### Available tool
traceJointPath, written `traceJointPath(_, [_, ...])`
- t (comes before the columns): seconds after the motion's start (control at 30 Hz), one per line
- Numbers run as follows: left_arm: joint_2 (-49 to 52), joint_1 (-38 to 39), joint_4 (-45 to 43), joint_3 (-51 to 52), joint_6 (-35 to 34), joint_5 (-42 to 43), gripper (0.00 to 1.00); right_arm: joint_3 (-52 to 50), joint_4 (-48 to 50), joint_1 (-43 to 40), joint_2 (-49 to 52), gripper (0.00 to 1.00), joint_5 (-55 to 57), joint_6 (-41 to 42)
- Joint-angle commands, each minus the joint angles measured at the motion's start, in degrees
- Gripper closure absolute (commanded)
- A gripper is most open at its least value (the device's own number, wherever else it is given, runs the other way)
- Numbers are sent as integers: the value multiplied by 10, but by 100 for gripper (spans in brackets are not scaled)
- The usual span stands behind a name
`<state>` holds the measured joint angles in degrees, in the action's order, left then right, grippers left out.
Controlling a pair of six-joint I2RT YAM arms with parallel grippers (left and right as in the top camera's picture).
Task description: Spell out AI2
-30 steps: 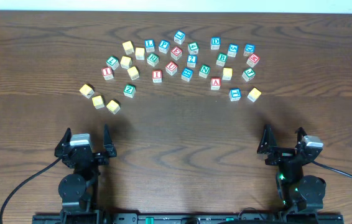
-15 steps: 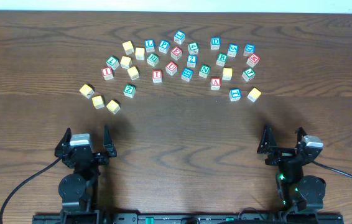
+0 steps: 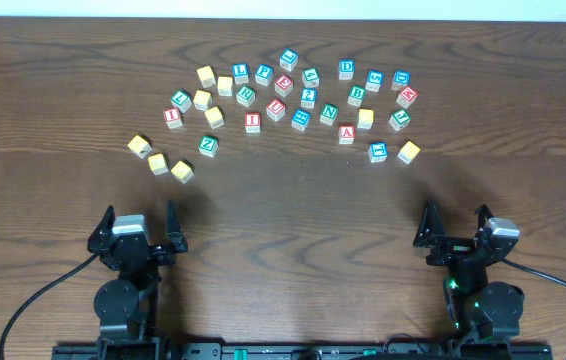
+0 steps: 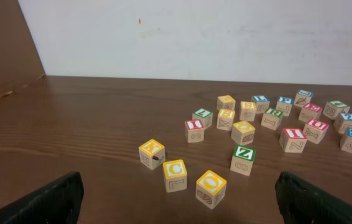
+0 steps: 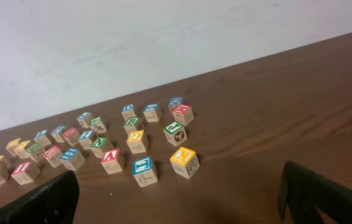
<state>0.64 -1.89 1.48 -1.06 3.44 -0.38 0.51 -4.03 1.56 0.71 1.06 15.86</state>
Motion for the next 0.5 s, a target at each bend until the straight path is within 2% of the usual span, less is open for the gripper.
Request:
traceJointPath(0.0, [1,-4,25,8,2,-24,2,-2,0,-8,-4,1,3,-7])
traceJointPath(0.33, [1,-4,25,8,2,-24,3,-2,0,-8,-4,1,3,-7])
traceJointPath(0.47, [1,-4,24,8,54,-29,2,-2,0,-8,-4,1,3,-7])
